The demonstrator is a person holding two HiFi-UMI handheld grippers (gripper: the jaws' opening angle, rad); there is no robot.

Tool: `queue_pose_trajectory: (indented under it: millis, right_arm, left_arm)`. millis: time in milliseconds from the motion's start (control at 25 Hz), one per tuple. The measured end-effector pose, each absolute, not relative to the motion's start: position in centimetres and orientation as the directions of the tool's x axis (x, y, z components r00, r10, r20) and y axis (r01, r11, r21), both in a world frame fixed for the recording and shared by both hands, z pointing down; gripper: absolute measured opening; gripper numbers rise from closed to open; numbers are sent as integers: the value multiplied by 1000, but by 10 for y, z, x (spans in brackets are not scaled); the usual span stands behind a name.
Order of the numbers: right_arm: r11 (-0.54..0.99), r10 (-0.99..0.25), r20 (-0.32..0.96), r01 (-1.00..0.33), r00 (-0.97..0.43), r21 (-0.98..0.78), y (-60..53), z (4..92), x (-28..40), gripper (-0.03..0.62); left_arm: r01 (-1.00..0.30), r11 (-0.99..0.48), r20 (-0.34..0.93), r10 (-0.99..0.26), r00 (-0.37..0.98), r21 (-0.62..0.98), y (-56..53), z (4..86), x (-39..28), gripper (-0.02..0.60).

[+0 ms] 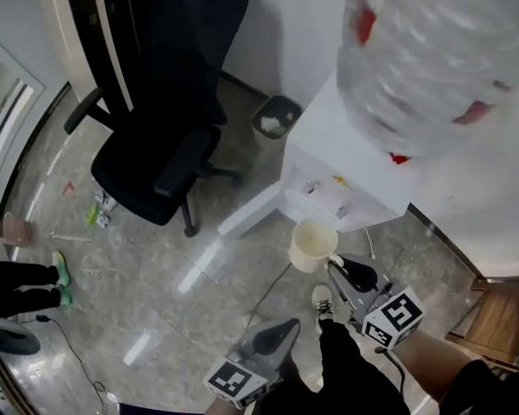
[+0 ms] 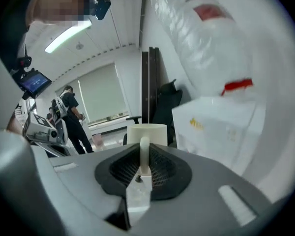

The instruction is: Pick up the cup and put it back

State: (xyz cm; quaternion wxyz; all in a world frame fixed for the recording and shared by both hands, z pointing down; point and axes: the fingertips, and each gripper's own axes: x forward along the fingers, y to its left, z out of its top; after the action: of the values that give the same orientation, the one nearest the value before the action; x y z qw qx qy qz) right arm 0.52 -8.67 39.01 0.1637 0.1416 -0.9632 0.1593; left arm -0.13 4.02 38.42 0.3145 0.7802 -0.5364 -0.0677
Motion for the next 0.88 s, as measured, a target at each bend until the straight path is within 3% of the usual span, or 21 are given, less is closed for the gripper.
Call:
queue_pose_trajectory:
  millis: [240, 560, 880]
  right_arm:
    - [947, -242, 184, -273, -953, -172, -108, 249, 35, 49]
    - [954, -201, 78, -213, -976, -213, -112, 178, 80, 49]
    - [919, -326, 40, -327, -944, -219, -96, 150, 100, 49]
  left_arm:
    - [-809, -194, 146, -935, 324, 555, -2, 258, 5, 3]
    - [-857, -174, 118, -958, 262, 485, -11, 194, 34, 3]
    - [-862, -298, 112, -922, 372, 409, -4, 176, 38, 3]
